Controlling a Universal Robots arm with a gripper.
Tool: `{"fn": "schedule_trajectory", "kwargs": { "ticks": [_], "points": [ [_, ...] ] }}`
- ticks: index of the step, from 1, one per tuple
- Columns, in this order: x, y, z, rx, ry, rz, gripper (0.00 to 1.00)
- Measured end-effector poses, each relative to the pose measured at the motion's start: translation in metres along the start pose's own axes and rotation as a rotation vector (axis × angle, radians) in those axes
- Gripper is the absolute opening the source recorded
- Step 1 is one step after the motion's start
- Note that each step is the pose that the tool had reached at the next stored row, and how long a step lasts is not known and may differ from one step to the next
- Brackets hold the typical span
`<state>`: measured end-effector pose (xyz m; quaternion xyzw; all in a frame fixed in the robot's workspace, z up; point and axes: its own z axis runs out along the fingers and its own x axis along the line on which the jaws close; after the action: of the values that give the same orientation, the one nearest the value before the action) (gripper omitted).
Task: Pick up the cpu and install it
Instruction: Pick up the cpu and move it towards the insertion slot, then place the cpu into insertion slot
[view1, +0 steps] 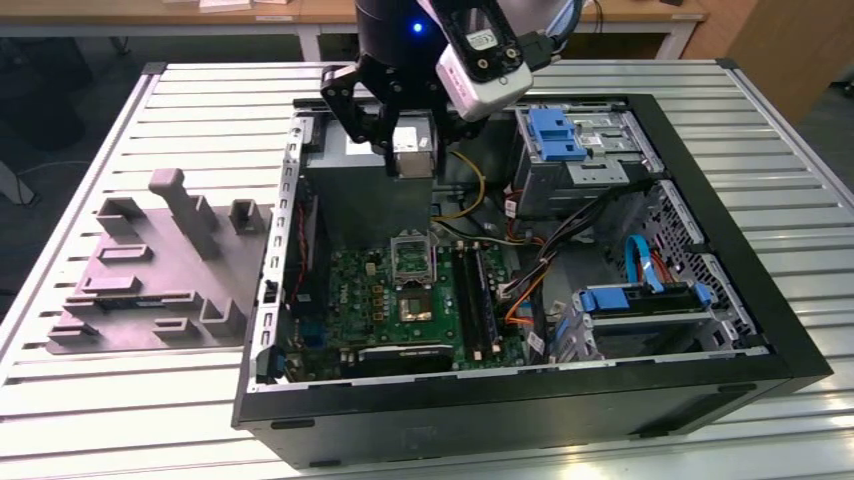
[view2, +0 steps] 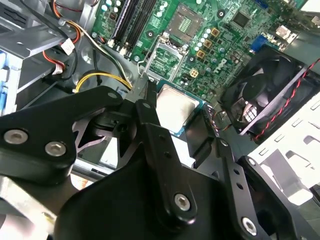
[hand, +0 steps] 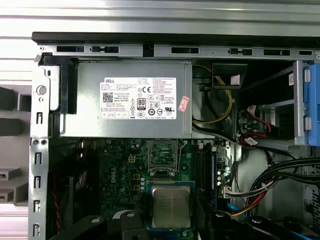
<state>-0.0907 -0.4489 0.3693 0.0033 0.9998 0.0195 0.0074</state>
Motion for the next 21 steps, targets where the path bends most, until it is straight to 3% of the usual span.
{"fn": "schedule_trajectory", "kwargs": {
  "ticks": [21],
  "points": [
    [0.0001,-0.0027,0.0044,-0.0001,0.0000,0.000,0.47]
  ]
}}
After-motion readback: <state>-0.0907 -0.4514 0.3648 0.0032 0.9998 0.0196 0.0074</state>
